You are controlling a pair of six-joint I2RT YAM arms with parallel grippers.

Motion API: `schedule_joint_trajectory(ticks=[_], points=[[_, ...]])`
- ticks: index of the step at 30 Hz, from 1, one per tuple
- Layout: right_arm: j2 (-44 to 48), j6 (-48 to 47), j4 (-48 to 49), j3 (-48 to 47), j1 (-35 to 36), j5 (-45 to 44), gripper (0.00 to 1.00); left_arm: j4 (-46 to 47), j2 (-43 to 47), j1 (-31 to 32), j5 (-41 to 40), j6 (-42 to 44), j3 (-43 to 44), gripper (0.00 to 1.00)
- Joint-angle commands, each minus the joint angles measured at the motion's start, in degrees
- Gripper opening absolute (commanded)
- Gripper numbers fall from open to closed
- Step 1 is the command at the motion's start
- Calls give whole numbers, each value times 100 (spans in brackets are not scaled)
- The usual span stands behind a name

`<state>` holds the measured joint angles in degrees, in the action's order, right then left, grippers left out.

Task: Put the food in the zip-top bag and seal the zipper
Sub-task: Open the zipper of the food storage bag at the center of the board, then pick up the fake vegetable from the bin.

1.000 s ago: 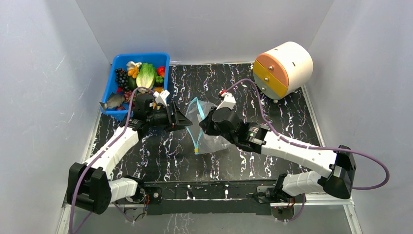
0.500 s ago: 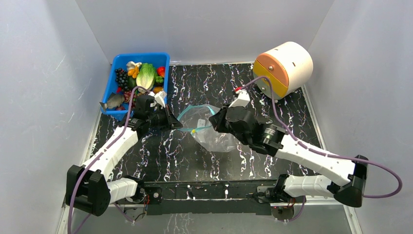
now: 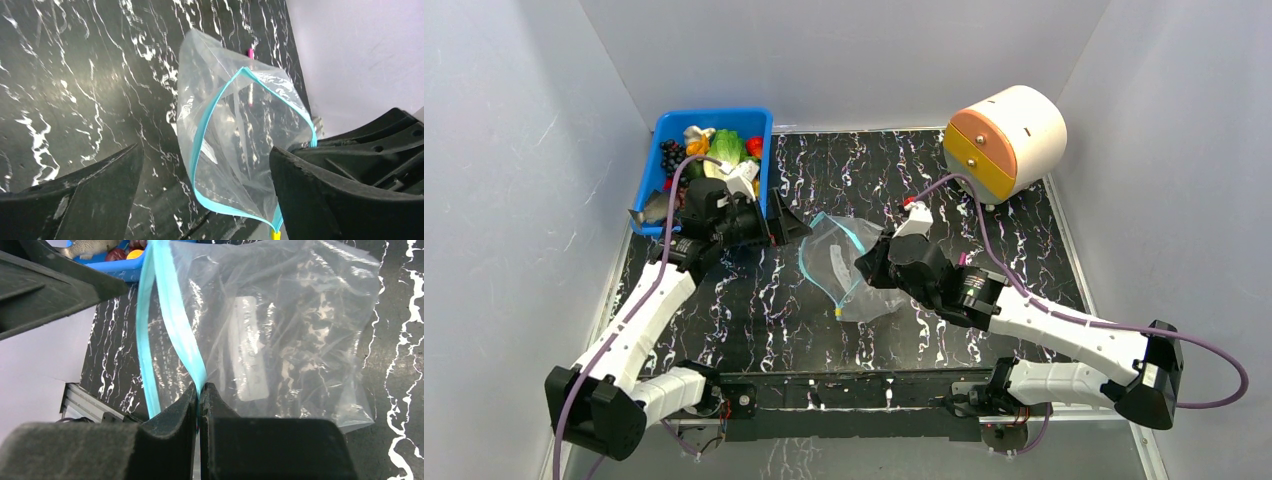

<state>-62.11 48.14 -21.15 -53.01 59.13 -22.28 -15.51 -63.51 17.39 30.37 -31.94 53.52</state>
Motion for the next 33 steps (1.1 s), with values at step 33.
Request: schedule_joint_trajectory(ticks=[33], points=[[327, -276, 641, 82, -25, 394, 0, -74, -3364, -1549, -4171, 2816, 2980, 98]])
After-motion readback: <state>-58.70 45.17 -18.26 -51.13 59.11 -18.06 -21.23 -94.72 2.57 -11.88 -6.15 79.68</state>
